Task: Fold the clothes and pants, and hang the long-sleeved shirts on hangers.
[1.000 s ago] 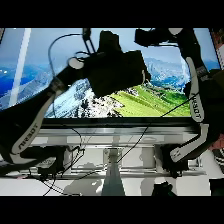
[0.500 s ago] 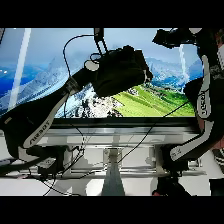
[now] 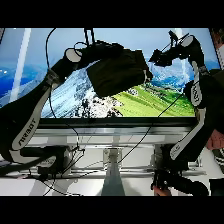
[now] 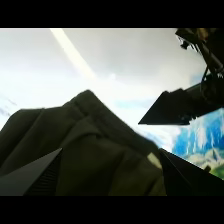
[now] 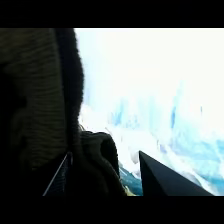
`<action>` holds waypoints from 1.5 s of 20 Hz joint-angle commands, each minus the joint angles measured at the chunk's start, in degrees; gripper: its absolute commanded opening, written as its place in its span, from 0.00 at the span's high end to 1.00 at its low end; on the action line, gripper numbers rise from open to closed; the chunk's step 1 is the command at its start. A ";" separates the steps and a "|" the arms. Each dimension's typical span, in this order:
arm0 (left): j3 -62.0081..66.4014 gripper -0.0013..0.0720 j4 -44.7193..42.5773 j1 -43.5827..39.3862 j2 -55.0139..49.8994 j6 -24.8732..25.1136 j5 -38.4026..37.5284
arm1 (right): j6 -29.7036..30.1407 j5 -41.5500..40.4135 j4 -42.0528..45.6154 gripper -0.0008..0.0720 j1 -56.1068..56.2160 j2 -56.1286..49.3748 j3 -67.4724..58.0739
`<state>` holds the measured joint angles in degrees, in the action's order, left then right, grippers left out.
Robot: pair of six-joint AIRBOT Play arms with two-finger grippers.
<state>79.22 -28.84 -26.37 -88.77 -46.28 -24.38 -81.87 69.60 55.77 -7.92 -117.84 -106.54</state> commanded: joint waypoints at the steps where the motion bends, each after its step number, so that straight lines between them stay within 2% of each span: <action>1: -0.04 0.03 -2.67 4.07 0.33 -1.68 -8.50 | 0.44 5.68 -15.76 0.31 -4.07 -5.35 0.00; 3: -0.04 0.03 -2.67 4.96 0.33 -1.68 -8.48 | 0.52 11.04 -24.44 0.31 -4.00 -8.09 0.00; 5: -0.04 0.03 -2.67 5.44 0.33 -1.68 -8.48 | 3.45 16.61 -32.63 0.24 -2.01 -9.73 0.00; 7: -0.04 0.03 -2.64 5.53 0.33 -1.68 -8.48 | 8.68 19.12 -39.95 0.24 0.22 -9.42 0.00; 9: -0.04 0.03 -2.64 5.51 0.37 -1.68 -8.57 | 10.71 19.78 -44.30 0.20 1.90 -8.98 -0.28; 11: -0.02 0.03 -2.62 5.51 0.39 -1.68 -9.90 | 12.24 19.80 -42.29 0.11 3.17 -8.87 -2.05; 15: -0.02 0.03 -2.62 5.53 0.39 -1.68 -14.29 | 14.12 19.85 -36.00 0.11 3.48 -8.87 -6.54; 16: -0.02 0.03 -2.62 5.51 0.39 -1.68 -14.62 | 13.35 20.15 -34.60 0.11 3.45 -8.87 -7.28; 18: -0.02 0.03 -2.62 5.51 0.39 -1.68 -14.58 | 11.80 20.87 -30.12 0.00 4.22 -8.85 -7.61; 21: -0.02 0.03 -2.62 5.51 0.39 -1.68 -14.58 | 7.28 17.79 -18.67 0.00 7.06 -8.90 -7.61; 24: -0.02 0.03 -3.17 5.81 0.39 -1.64 -14.56 | 7.61 16.50 -21.07 0.01 10.86 -8.92 -7.61; 30: -0.02 0.03 -12.61 10.29 0.39 -1.70 -14.53 | 7.96 13.81 -22.12 0.01 18.67 -8.94 -7.61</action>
<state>79.20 -37.60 -17.93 -88.42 -47.99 -38.94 -73.78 85.60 33.26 7.18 -126.72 -114.08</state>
